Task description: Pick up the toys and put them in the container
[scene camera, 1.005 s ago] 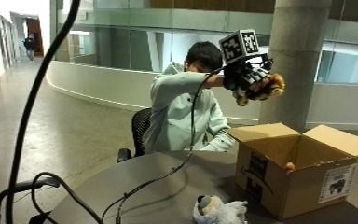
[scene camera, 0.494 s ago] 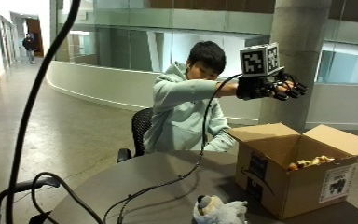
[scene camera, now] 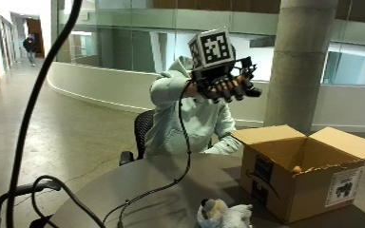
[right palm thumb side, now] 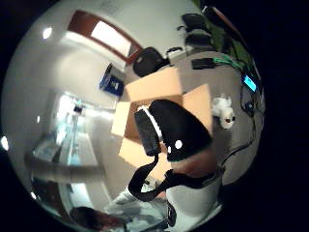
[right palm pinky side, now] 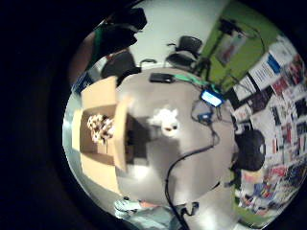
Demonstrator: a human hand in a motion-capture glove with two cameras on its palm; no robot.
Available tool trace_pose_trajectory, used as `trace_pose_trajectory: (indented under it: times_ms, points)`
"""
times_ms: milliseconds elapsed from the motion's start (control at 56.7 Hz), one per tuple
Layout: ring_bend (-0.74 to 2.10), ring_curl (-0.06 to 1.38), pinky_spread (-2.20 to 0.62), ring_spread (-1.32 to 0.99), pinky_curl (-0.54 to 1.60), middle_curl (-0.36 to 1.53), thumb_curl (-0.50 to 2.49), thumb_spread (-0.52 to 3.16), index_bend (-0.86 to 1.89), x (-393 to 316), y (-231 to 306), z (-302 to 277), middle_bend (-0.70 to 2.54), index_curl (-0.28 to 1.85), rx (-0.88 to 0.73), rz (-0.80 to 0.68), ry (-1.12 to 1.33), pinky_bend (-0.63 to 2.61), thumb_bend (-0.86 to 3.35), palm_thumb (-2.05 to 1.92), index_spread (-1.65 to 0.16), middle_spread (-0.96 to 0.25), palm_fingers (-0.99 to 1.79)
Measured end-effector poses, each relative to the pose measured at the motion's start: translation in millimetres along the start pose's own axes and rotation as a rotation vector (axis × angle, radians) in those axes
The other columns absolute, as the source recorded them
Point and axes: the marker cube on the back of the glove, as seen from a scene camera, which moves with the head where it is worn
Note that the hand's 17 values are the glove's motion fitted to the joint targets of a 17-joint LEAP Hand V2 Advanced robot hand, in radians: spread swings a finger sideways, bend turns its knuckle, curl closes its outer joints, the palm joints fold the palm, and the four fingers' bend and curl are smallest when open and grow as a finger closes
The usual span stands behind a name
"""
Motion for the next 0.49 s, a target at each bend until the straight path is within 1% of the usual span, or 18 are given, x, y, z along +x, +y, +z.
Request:
trace_pose_trajectory:
  times_ms: [88,176,229,335,405,423,441,458,494]
  points:
    - [0.46,0.25,-0.02,-0.10,0.35,0.49,0.27,1.34,0.11,30.5,-15.5,18.3,0.25,0.37,-0.022,0.092,0.089,0.53,-0.02,-0.03,-0.20,-0.03,0.07]
    - [0.46,0.26,-0.02,-0.08,0.36,0.49,0.26,1.37,0.12,39.9,-25.6,41.0,0.25,0.35,-0.003,0.310,0.139,0.58,-0.03,-0.04,-0.18,-0.02,0.00]
    - [0.46,0.26,-0.01,-0.08,0.37,0.49,0.25,1.38,0.13,47.7,-31.4,53.7,0.25,0.34,0.005,0.316,0.157,0.60,-0.02,-0.03,-0.17,-0.01,-0.01]
    - [0.46,0.26,-0.01,-0.07,0.37,0.48,0.24,1.40,0.14,59.5,-40.4,74.8,0.26,0.33,0.041,0.258,0.184,0.62,-0.02,-0.03,-0.16,-0.01,-0.02]
    - [0.48,0.26,-0.01,-0.06,0.37,0.48,0.24,1.41,0.14,60.0,-41.6,85.8,0.27,0.33,0.061,0.300,0.240,0.62,-0.02,-0.03,-0.16,-0.01,-0.02]
    - [0.56,0.29,-0.01,-0.07,0.37,0.48,0.24,1.41,0.11,60.5,-41.9,89.0,0.27,0.32,0.069,0.302,0.262,0.62,-0.02,-0.02,-0.15,-0.01,0.04]
    - [0.58,0.29,-0.01,-0.07,0.37,0.48,0.24,1.42,0.11,61.2,-42.1,92.4,0.27,0.31,0.074,0.296,0.282,0.62,-0.02,-0.02,-0.15,-0.01,0.06]
    - [0.67,0.31,-0.01,-0.09,0.37,0.49,0.24,1.43,0.09,61.9,-42.1,95.7,0.28,0.30,0.072,0.287,0.298,0.62,-0.01,-0.01,-0.14,-0.01,0.14]
    - [0.75,0.32,-0.02,-0.10,0.36,0.48,0.24,1.44,0.08,63.3,-42.2,102.0,0.28,0.29,0.052,0.266,0.315,0.63,-0.01,-0.01,-0.14,-0.02,0.18]
